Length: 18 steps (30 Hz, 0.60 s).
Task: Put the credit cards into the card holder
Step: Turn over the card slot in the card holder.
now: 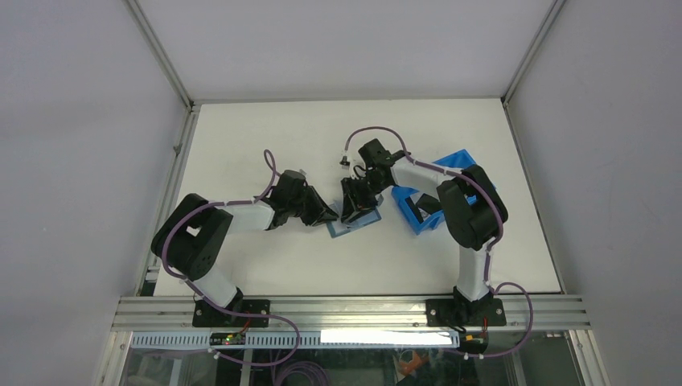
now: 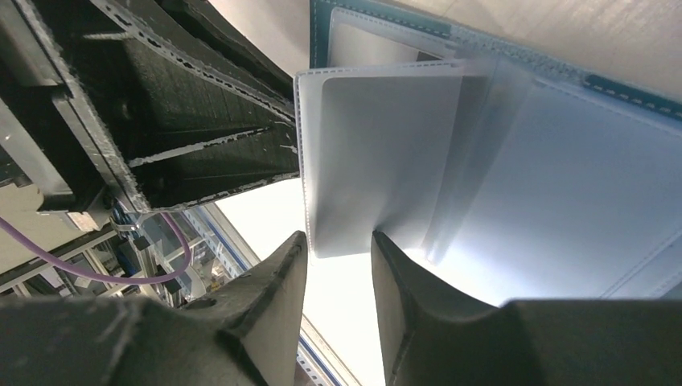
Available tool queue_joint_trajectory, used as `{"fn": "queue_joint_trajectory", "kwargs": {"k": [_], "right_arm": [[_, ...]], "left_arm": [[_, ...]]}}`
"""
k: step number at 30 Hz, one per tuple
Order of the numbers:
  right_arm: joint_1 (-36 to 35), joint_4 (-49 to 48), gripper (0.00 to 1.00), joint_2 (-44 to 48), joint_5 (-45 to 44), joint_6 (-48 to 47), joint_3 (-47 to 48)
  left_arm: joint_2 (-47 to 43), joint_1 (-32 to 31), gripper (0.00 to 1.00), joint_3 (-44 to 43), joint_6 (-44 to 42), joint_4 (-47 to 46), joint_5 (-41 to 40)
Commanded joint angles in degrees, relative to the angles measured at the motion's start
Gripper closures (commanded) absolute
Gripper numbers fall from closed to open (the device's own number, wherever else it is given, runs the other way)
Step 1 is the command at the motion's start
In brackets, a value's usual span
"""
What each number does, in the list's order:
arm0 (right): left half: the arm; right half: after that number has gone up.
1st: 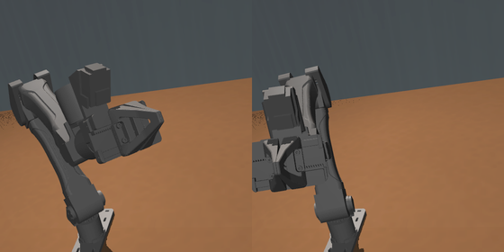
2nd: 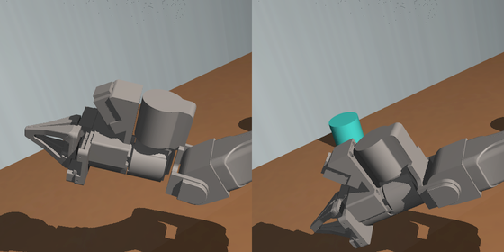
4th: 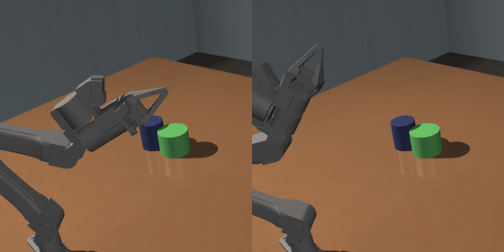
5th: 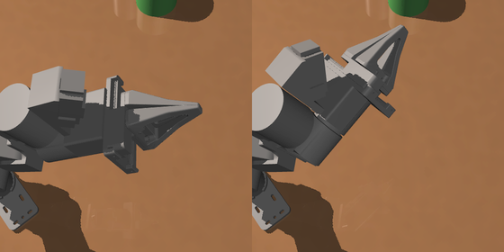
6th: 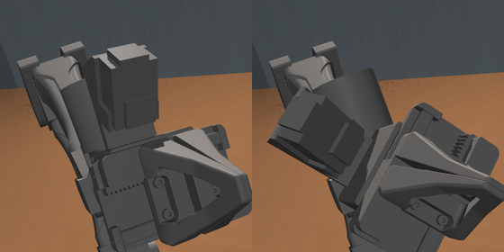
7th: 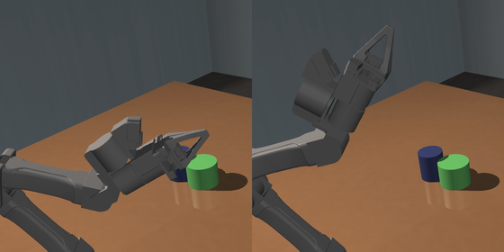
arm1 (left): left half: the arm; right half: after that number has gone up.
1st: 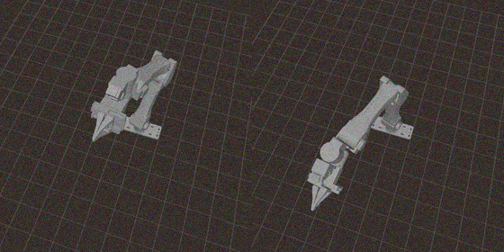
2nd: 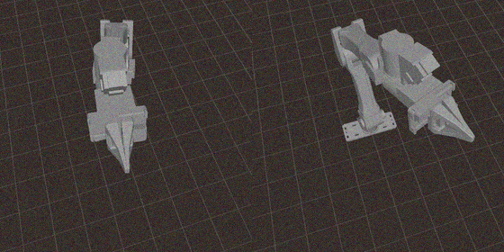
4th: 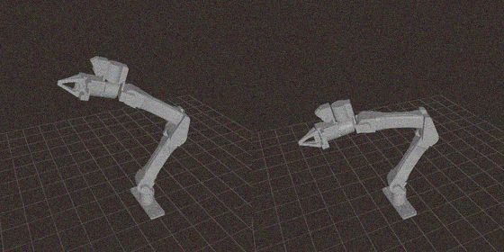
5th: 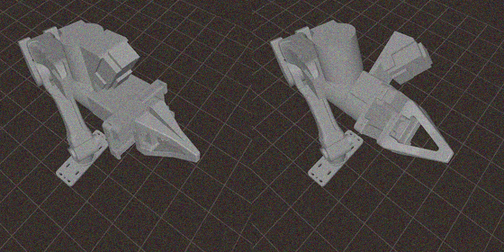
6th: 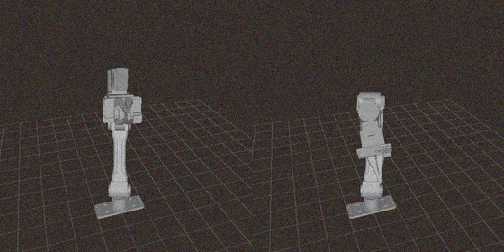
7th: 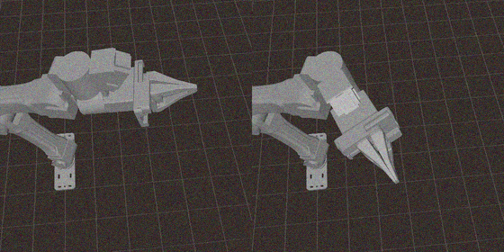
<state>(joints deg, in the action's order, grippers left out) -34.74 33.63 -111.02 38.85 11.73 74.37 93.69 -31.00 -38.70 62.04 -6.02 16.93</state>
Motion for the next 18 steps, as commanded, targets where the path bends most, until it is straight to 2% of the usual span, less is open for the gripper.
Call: {"fn": "queue_joint_trajectory", "kwargs": {"k": [1, 5, 9, 11, 14, 18], "right_arm": [[-0.15, 0.45, 0.64, 0.89, 0.24, -2.81, 2.62], [-0.15, 1.12, 0.74, -2.13, 3.36, -2.86, 4.37], [-0.30, 1.69, 0.75, -3.27, 4.50, -2.97, 5.73], [-0.41, 1.86, 0.72, -3.39, 3.88, -3.20, 5.47], [-0.50, 2.12, 0.61, -3.41, 3.60, -3.73, 5.07], [-0.50, 2.92, 0.58, -3.41, 2.10, -4.09, 5.61]], "left_arm": [[0.21, 1.02, 0.85, 0.58, -0.04, -3.54, 2.06], [0.61, 1.38, 0.85, 1.89, 0.67, -5.39, 2.58], [-0.28, 1.71, 0.85, 3.32, 1.14, -6.44, 2.54], [-1.43, 1.97, 0.85, 4.17, 1.44, -6.82, 2.45], [-3.52, 2.47, 0.85, 5.21, 1.83, -7.02, 2.11], [-5.43, 2.70, 0.86, 5.82, 2.27, -7.11, 1.75]]}}
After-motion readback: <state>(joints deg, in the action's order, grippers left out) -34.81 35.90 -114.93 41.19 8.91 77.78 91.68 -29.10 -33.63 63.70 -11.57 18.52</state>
